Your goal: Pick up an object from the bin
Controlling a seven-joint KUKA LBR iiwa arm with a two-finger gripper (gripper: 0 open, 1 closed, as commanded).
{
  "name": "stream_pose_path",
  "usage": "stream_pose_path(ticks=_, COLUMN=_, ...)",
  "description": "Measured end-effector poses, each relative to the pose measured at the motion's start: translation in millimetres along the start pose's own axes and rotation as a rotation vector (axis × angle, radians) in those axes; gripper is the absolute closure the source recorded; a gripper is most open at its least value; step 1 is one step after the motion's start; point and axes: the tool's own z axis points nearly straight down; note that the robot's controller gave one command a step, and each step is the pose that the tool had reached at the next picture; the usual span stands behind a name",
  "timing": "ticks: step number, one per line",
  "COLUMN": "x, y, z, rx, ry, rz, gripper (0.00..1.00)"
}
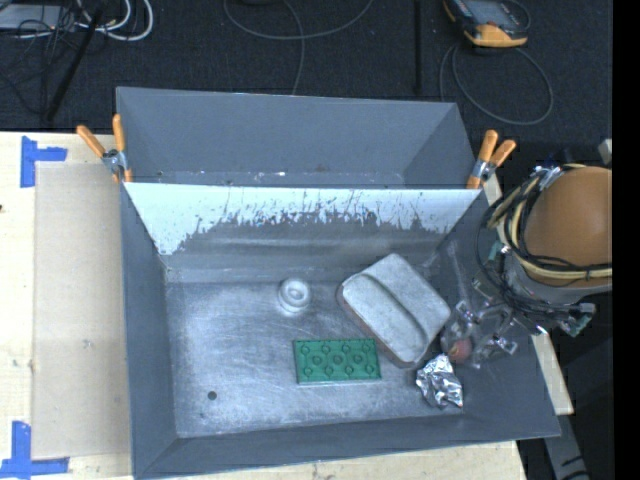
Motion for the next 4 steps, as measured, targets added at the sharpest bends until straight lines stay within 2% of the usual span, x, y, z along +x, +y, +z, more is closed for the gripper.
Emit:
stream_pose_path(ticks=1, x=19.4, y=36, z=67, rx=0.023, ry=-0.015, rz=-0.337, gripper=1.00)
stream_pose_path(ticks=2, x=27.4, y=40, z=-57, rx=0.012, ry=-0.005, rz=-0.335, gripper=1.00)
stream_pose_path(ticks=3, x=16.2, y=19, z=70, rx=0.002, ry=-0.006, rz=-0.784, gripper=1.00)
stream_pose_path(ticks=4, x=17.9, y=25, z=-48, rx=0.012, ry=-0.003, rz=-0.770, gripper=1.00)
